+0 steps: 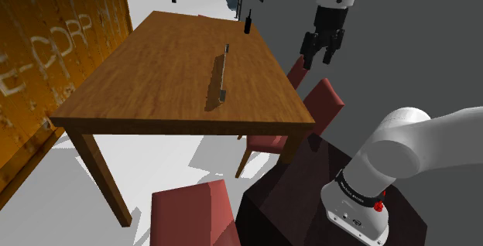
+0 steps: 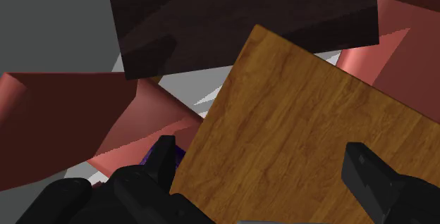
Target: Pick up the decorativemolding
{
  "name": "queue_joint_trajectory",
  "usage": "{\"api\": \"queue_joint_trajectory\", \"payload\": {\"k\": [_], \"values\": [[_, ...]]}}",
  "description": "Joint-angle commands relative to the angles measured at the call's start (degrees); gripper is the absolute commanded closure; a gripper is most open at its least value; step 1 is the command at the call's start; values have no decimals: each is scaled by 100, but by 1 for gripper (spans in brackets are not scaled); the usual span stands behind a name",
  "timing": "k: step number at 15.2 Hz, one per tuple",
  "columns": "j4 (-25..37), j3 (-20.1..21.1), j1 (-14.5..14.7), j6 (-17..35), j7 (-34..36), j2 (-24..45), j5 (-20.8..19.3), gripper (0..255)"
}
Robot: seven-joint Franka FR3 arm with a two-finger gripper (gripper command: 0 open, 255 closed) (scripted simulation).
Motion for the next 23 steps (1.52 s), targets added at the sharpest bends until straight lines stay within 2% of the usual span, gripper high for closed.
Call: {"api": "queue_joint_trajectory", "payload": {"k": [1,7,12,23], "values": [[0,0,0,0,0,0,0,0],[264,407,-78,958,953,1042,334,0],[712,691,-173,1646,1709,2014,454,0],[2366,1025,-320,2611,3339,4285,221,0]]}}
